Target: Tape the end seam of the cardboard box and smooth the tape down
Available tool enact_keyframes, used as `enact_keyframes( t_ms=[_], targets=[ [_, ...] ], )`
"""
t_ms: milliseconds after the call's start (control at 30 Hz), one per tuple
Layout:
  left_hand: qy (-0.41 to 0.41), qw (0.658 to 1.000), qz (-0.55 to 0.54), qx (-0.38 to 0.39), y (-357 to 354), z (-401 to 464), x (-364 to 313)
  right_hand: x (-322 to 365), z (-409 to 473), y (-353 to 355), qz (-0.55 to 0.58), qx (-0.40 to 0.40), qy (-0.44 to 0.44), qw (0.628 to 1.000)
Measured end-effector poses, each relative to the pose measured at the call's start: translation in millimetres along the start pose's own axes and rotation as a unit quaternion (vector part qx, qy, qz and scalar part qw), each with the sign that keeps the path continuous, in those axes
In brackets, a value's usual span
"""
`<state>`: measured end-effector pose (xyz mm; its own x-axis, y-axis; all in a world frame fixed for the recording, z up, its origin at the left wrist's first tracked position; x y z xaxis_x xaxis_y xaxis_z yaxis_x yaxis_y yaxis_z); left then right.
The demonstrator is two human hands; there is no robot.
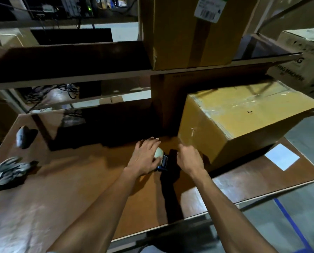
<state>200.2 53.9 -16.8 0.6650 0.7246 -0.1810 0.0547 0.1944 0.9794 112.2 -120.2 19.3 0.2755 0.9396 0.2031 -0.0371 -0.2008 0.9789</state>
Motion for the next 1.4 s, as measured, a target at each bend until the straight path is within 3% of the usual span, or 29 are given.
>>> enact_keyframes(
  t_ms=[133, 233, 400, 567, 800, 933, 1100, 1400],
  targets=[
    [0.003, 0.999, -0.032, 0.019, -15.3, -9.4, 16.5, -18.9, 0.4, -68.4, 0.233, 0.12, -0.119, 0.958],
    [0.0, 0.998, -0.051, 0.025, -18.8, -8.4, 21.0, -25.7, -1.1, -98.7, 0.332, 0.139, -0.187, 0.914],
    [0.002, 0.996, -0.078, 0.031, -22.2, -4.7, 16.4, -18.3, 2.9, -110.3, 0.415, 0.128, -0.225, 0.872],
    [0.008, 0.997, -0.081, 0.008, -29.1, -9.1, 14.8, -16.6, 3.0, -124.2, 0.423, 0.12, -0.246, 0.864],
    [0.012, 0.996, -0.085, 0.004, -30.2, -7.9, 12.4, -21.3, -1.1, -130.6, 0.52, 0.131, -0.275, 0.798],
    [0.027, 0.996, -0.089, 0.002, -28.8, -10.0, 6.3, -18.7, -3.9, -128.0, 0.536, 0.117, -0.274, 0.79],
    [0.033, 0.993, -0.11, 0.006, -25.2, -12.3, 1.2, -16.5, -8.2, -121.8, 0.499, 0.093, -0.272, 0.817],
    [0.088, 0.993, -0.073, -0.002, -25.0, -21.9, -15.9, -20.5, -12.4, -122.4, 0.497, 0.091, -0.271, 0.82]
  ],
)
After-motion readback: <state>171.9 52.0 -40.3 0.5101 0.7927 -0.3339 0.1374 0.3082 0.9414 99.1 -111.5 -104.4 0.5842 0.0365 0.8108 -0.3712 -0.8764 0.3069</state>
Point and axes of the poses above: each hand's wrist, its own z-axis towards the middle knuckle, its own y-axis out of the back of the hand, x = y × z, the point moved 5 cm from there along z, towards the middle knuckle, and after that the axes turned 5 degrees about y, right-handed, at the moved point
